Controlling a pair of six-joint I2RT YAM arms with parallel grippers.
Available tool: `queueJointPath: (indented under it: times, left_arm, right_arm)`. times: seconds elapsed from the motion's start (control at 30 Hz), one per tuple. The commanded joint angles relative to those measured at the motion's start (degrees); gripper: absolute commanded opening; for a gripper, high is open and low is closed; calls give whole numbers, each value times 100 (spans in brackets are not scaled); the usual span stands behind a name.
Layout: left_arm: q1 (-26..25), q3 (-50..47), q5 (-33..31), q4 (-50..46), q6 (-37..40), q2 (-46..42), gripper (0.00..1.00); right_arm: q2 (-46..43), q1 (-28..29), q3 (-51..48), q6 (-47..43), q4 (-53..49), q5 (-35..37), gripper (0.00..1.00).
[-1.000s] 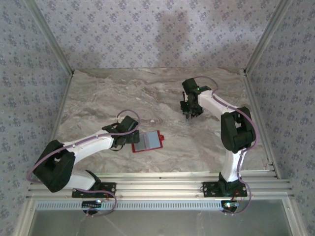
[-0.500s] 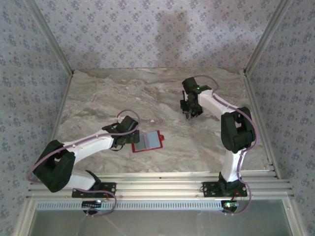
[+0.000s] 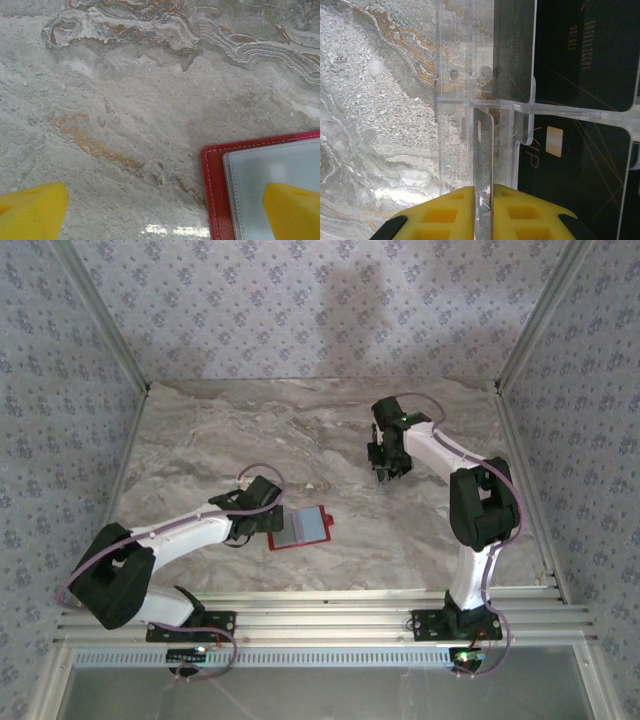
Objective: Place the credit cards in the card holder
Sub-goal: Pick up the credit card from the storage box.
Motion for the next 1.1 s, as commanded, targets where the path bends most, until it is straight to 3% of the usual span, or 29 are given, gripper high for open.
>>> queueJointPath:
  times: [0.0,0.33,0.7,1.07]
  left_arm:
    - [-27,135,-61,-25,74,39,100]
    - [-27,126,-54,-16,74,47,100]
    - [-24,143,-41,-64,85,22,100]
    - [-25,257,-45,-347,193,-93,100]
  right_arm:
    - [-65,-40,166,47,-162,70,16]
    - [-91,-56,164,56,-148,55,12]
    - [-144,-156,138,126,-117,-376,0]
    - [-645,-225,152,196,-87,-722,0]
